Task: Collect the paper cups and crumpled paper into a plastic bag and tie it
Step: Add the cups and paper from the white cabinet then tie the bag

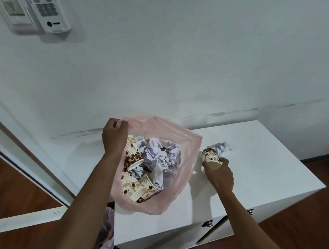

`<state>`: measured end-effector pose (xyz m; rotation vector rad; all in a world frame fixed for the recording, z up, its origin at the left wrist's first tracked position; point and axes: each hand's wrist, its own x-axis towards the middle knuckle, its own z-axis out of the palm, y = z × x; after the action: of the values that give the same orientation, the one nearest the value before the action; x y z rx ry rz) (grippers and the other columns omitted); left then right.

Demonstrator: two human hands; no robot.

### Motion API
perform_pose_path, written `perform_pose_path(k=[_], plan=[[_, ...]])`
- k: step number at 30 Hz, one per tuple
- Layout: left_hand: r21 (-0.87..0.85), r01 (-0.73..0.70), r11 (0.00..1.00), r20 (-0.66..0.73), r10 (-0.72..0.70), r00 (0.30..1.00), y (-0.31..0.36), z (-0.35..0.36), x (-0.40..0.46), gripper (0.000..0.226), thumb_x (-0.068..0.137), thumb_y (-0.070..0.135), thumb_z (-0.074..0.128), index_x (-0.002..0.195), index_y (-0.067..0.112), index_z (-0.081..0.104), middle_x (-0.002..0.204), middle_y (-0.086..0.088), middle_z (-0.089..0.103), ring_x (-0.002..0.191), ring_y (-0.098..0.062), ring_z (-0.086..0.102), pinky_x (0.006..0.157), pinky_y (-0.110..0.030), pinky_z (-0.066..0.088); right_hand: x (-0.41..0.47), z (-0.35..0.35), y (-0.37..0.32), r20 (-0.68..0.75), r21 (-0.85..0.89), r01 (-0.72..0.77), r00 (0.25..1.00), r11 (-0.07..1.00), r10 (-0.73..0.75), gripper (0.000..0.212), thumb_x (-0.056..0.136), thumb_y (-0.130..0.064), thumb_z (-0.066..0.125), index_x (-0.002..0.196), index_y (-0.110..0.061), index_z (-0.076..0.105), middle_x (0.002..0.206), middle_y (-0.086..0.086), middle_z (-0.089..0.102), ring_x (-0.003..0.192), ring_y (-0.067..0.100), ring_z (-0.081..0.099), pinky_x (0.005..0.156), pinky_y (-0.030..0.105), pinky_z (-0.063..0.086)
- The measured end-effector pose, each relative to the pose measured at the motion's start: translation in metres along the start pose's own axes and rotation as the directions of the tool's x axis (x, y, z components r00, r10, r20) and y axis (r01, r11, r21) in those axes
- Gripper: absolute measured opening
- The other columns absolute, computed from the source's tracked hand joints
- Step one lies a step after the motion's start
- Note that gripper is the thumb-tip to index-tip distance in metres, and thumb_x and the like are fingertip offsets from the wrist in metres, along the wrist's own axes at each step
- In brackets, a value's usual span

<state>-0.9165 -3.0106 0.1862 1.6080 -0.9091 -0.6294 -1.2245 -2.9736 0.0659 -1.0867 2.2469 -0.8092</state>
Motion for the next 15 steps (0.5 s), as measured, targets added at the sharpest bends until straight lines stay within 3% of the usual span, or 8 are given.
perform_pose_path(k=[5, 7, 9, 11, 13, 15], plan=[[0.001, 0.008, 1.000, -0.005, -0.008, 1.000, 0.001, -0.003, 0.003, 0.021, 0.077, 0.027, 0.054, 0.083, 0.008, 0.059, 0.087, -0.011, 0.067, 0.086, -0.029, 0.063, 0.067, -0.031, 0.042, -0.020, -0.025, -0.037, -0.070, 0.410, 0.057, 0.997, 0.910, -0.031, 0.061, 0.073, -0.045, 0.074, 0.118, -0.021, 0.040, 0.110, 0.013, 0.062, 0.087, 0.025, 0.063, 0.072, 0.031, 0.050], [0.015, 0.012, 1.000, -0.008, -0.012, 1.000, 0.002, -0.005, 0.005, 0.021, 0.078, 0.027, 0.054, 0.084, 0.008, 0.060, 0.084, -0.008, 0.066, 0.080, -0.026, 0.060, 0.066, -0.031, 0.041, -0.033, -0.040, -0.064, -0.124, 0.516, 0.171, 0.984, 0.839, -0.124, 0.056, 0.077, -0.036, 0.076, 0.116, -0.020, 0.039, 0.109, 0.010, 0.062, 0.080, 0.014, 0.064, 0.062, 0.023, 0.047], [0.029, 0.011, 1.000, -0.019, -0.010, 1.000, 0.004, -0.007, 0.007, 0.020, 0.079, 0.026, 0.055, 0.085, 0.008, 0.060, 0.080, -0.005, 0.063, 0.074, -0.021, 0.055, 0.064, -0.030, 0.039, -0.049, -0.055, -0.091, -0.162, 0.582, 0.321, 0.946, 0.747, -0.280, 0.053, 0.078, -0.028, 0.078, 0.115, -0.020, 0.040, 0.109, 0.007, 0.064, 0.078, 0.012, 0.067, 0.062, 0.019, 0.049], [0.033, 0.003, 0.999, -0.040, -0.002, 0.999, 0.006, -0.008, 0.009, 0.019, 0.080, 0.025, 0.056, 0.084, 0.007, 0.060, 0.079, -0.003, 0.061, 0.072, -0.019, 0.052, 0.063, -0.029, 0.038, -0.066, -0.062, -0.110, -0.160, 0.569, 0.486, 0.857, 0.663, -0.491, 0.056, 0.074, -0.023, 0.081, 0.115, -0.020, 0.043, 0.109, 0.001, 0.063, 0.079, 0.011, 0.068, 0.064, 0.018, 0.052], [0.031, -0.002, 1.000, -0.053, 0.004, 0.999, 0.008, -0.009, 0.011, 0.018, 0.081, 0.024, 0.056, 0.085, 0.007, 0.060, 0.081, -0.005, 0.063, 0.072, -0.019, 0.052, 0.062, -0.029, 0.038, -0.079, -0.056, -0.118, -0.106, 0.446, 0.655, 0.716, 0.610, -0.690, 0.063, 0.067, -0.026, 0.084, 0.118, -0.020, 0.048, 0.111, -0.004, 0.059, 0.082, 0.010, 0.066, 0.066, 0.019, 0.052], [0.025, 0.000, 1.000, -0.060, 0.001, 0.998, 0.008, -0.010, 0.012, 0.018, 0.081, 0.024, 0.056, 0.086, 0.007, 0.060, 0.083, -0.007, 0.064, 0.075, -0.020, 0.054, 0.063, -0.029, 0.039, -0.086, -0.040, -0.122, 0.006, 0.325, 0.746, 0.613, 0.581, -0.790, 0.073, 0.062, -0.032, 0.085, 0.125, -0.023, 0.048, 0.115, -0.007, 0.054, 0.087, 0.006, 0.062, 0.068, 0.017, 0.051]])
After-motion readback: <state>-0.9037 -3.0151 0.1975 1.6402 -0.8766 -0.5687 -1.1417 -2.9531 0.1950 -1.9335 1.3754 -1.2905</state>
